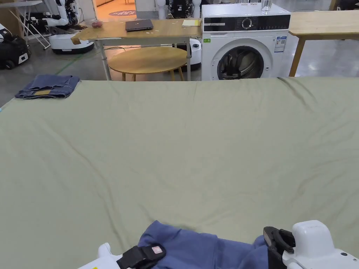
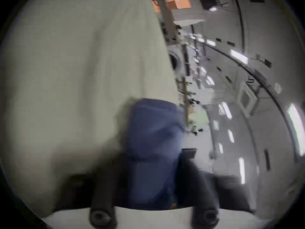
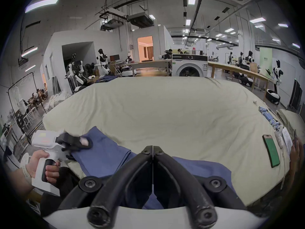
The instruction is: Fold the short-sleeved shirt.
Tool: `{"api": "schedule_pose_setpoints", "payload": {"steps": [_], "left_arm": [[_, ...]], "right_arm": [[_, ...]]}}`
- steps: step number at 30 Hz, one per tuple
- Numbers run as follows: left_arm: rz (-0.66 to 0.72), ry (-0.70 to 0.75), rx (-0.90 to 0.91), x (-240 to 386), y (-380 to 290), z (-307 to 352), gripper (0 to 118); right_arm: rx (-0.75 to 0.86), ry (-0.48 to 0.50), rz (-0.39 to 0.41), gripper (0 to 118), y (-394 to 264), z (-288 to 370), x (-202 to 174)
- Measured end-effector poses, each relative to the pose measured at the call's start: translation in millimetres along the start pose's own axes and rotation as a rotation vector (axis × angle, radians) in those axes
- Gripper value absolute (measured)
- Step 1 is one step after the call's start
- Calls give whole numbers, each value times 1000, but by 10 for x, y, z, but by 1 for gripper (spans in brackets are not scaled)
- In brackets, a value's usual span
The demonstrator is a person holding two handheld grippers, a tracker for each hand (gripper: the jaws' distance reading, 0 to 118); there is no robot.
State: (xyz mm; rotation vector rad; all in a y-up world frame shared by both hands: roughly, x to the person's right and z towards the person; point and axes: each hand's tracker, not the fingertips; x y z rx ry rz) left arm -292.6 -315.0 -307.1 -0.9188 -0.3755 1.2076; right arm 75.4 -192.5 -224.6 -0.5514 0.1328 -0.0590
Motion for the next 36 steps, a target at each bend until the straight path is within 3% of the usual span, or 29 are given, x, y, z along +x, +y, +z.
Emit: {"api": "schedule_pose_setpoints", "payload": {"steps": [2,7,11,16,20,23,24,27,28,31,32,34,36], "left_arm": [[-12,-70,7,-23,35,95,10],[-223,47,224,494,153,574,10],[-656,257,326,926,155,783,10],[-1106,273,270,1575,-782,370,10],[-1413,292,100,1568,-1668,-253,10],[-1602,441,-20,1401,-2118,-700,10],[-1616,503,-10,1309,-2232,-883,10],[-1537,469,-51,1289,-2185,-993,12],[-1506,447,-71,1379,-2146,-931,21],[-1367,213,-77,1754,-1989,-510,86],[-1268,129,-84,1879,-1881,-368,96],[-1175,72,-64,1978,-1694,-210,97],[-1097,133,-45,1884,-1431,-190,97]], "right_arm": [[-1,-4,-5,0,-1,17,35],[5,-27,0,0,18,65,121],[15,-42,-3,0,32,95,187],[29,-76,-28,0,9,191,333],[29,-117,-42,0,-76,347,507],[30,-144,-56,0,-144,441,652],[30,-154,-70,0,-169,469,708],[24,-164,-103,0,-220,516,813],[23,-164,-107,0,-235,527,834],[13,-153,-101,0,-262,526,843],[12,-147,-100,0,-264,517,836],[10,-133,-107,0,-266,500,820],[12,-115,-106,0,-262,494,777]]}}
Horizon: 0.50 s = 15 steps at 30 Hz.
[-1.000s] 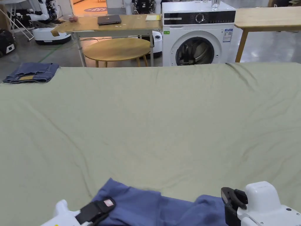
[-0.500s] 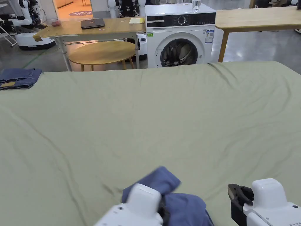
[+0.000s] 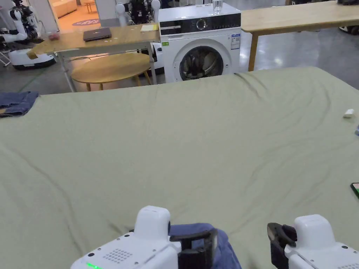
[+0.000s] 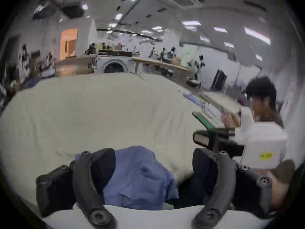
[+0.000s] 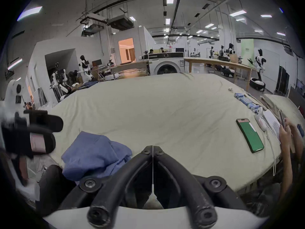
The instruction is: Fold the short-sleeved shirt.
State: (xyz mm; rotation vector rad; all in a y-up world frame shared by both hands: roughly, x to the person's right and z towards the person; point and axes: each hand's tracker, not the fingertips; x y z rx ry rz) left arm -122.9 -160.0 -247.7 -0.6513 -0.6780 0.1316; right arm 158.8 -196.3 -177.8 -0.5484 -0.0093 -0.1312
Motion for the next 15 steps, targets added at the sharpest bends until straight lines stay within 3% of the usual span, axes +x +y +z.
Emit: {"api": "schedule_pose_setpoints", "payload": {"steps": [2,3,5,6,10,15], "left_arm": [[78,70,-39,-304,-98,-112,91],[126,75,-60,-420,-144,-157,75],[250,34,-113,-611,-285,-284,23],[284,-7,-135,-543,-355,-357,16],[300,-184,-207,-295,-605,-592,15],[311,-187,-248,-159,-784,-833,15]], "right_arm": [[0,13,10,0,0,1,-39],[0,17,14,0,1,3,-53],[-5,29,22,0,0,4,-79],[-7,36,24,0,1,3,-87],[-22,64,26,0,28,2,-128],[-55,141,18,0,75,-31,-289]]}}
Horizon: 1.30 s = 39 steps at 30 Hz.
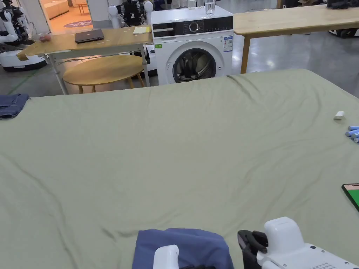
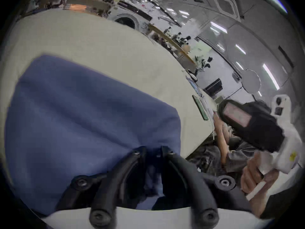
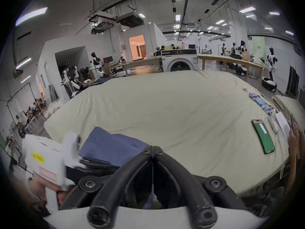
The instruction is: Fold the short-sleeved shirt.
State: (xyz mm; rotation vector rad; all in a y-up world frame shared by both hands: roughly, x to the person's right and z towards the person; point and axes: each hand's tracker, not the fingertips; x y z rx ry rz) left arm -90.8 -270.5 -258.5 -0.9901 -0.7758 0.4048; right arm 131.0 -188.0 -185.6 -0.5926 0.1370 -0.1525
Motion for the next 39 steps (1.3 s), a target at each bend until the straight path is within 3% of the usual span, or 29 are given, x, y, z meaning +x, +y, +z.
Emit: {"api": "schedule_pose_setpoints", "payload": {"steps": [6,9,10,11,12,13,16,18,20,22,23,24,25,28,31,39], "left_arm": [[-76,44,142,-44,246,697,15],[-33,83,199,-371,354,1052,19],[-10,95,199,-491,376,1115,34],[27,109,187,-638,395,1173,74],[76,107,160,-784,387,1183,104],[129,78,134,-928,375,1188,118],[364,-106,82,-1357,302,1007,118],[505,-289,50,-1523,246,729,118],[537,-485,39,-1611,216,471,118],[504,-506,27,-1484,263,263,114],[498,-461,34,-1407,277,184,87],[483,-350,35,-1407,307,128,43],[476,-254,19,-1428,329,106,24],[497,-313,45,-1445,413,311,24],[386,-189,127,-1589,590,867,24],[461,99,331,-3163,1069,2819,24]], "right_arm": [[-94,163,-31,0,-64,-402,-275],[-179,222,-89,0,-186,-697,-277],[-203,219,-98,0,-231,-762,-263],[-234,189,-96,0,-296,-828,-224],[-242,141,-85,0,-352,-855,-177],[-232,126,-90,0,-392,-860,-126],[-223,151,-204,0,-448,-848,99],[-215,150,-206,0,-406,-811,134],[-209,150,-192,0,-391,-814,118],[-201,148,-176,0,-378,-824,94],[-196,137,-161,0,-369,-828,76],[-190,128,-144,0,-351,-821,62],[-178,126,-134,0,-331,-801,53],[-140,143,-115,0,-220,-715,-5],[-111,137,-80,0,-90,-680,-124],[-112,182,-18,0,157,-923,-727]]}}
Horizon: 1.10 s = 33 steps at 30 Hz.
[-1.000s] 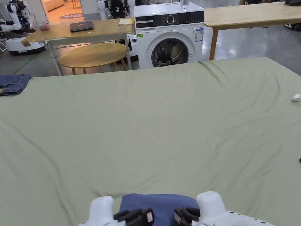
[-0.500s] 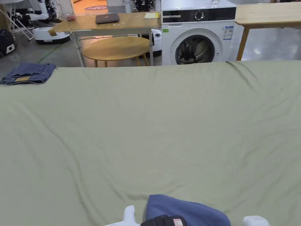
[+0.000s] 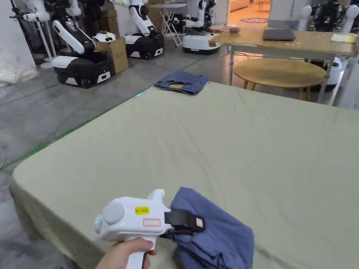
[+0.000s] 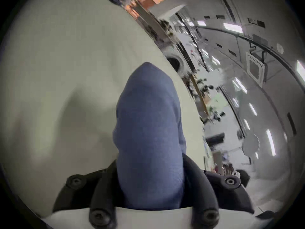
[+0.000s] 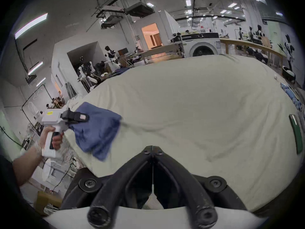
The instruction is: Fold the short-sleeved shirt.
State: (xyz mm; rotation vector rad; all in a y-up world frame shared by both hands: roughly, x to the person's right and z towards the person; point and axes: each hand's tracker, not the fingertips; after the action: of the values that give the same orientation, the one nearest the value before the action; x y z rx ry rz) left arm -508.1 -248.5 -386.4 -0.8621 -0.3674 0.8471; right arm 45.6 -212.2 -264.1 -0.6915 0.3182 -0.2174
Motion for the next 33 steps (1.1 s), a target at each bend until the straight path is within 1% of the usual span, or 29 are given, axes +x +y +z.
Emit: {"api": "schedule_pose_setpoints", "payload": {"steps": [2,4,5,8,10,11,12,13,14,16,18,19,20,21,22,24,26,28,29,31,33], "left_arm": [[23,37,19,-349,381,294,24],[12,81,28,-630,678,507,24],[33,73,21,-796,799,588,24],[101,113,56,-1084,934,694,24],[104,95,50,-1162,897,693,26],[110,95,46,-1163,879,715,48],[97,102,63,-1172,865,773,73],[84,57,117,-1175,870,865,93],[100,19,145,-1181,882,998,103],[108,26,200,-1160,912,1261,103],[104,90,274,-1185,911,1545,103],[127,115,303,-1214,900,1642,103],[179,158,344,-1178,836,1747,84],[223,191,389,-1180,753,1809,45],[240,209,413,-1169,683,1836,1],[213,307,413,-1094,581,1775,0],[201,266,374,-937,472,1673,0],[144,285,362,-617,424,1495,0],[74,296,370,-381,372,1374,0],[-74,337,406,148,219,1092,0],[-230,361,460,666,130,755,0]], "right_arm": [[-7,11,11,0,27,-82,-130],[-18,19,23,0,45,-151,-237],[-23,21,34,0,53,-180,-292],[-36,20,58,0,69,-244,-389],[-40,17,60,0,88,-277,-422],[-44,15,61,0,94,-289,-428],[-46,12,63,0,105,-300,-436],[-48,9,67,0,117,-305,-448],[-48,9,72,0,132,-306,-461],[-43,10,79,0,127,-290,-448],[-34,18,84,0,144,-261,-471],[-29,21,87,0,153,-234,-499],[-22,23,89,0,158,-208,-514],[-15,26,88,0,160,-186,-516],[-7,31,84,0,160,-162,-513],[6,41,73,0,167,-98,-503],[11,44,81,0,197,-52,-493],[35,17,134,0,282,6,-477],[53,3,154,0,358,35,-457],[101,-39,162,0,554,74,-386],[167,-130,186,0,803,132,-334]]}}
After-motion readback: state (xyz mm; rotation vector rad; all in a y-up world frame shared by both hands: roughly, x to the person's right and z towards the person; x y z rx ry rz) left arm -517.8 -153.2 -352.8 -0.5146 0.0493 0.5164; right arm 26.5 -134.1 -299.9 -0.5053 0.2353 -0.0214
